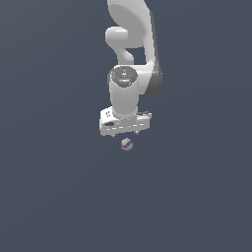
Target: Pick up the object and move it to a goal position.
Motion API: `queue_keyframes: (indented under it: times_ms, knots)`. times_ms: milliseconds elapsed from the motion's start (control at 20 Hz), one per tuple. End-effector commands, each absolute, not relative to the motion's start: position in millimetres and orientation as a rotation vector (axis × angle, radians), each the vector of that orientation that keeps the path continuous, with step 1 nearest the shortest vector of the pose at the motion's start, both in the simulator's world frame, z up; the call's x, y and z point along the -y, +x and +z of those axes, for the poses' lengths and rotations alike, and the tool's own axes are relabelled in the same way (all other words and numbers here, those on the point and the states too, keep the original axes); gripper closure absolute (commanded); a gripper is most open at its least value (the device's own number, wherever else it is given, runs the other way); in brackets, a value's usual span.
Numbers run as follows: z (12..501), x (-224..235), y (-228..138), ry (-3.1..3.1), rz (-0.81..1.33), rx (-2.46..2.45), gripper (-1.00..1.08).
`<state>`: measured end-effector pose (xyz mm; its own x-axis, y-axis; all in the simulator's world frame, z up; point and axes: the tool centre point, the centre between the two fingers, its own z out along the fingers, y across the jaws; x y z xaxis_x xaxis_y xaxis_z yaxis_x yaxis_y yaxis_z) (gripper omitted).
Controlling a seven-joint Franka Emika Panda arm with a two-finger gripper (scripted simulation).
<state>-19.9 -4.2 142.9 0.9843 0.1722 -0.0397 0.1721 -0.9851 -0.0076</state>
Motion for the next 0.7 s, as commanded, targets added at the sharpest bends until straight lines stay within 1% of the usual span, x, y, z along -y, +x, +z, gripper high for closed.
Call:
queue_keyframes:
  times_ms: [0, 650]
  knots:
    - [134.8, 3.7, -21.3, -3.118, 0.055, 0.359, -0.92]
    - [94.6, -1.3, -30.4, -3.034, 0.010, 0.814, -0.92]
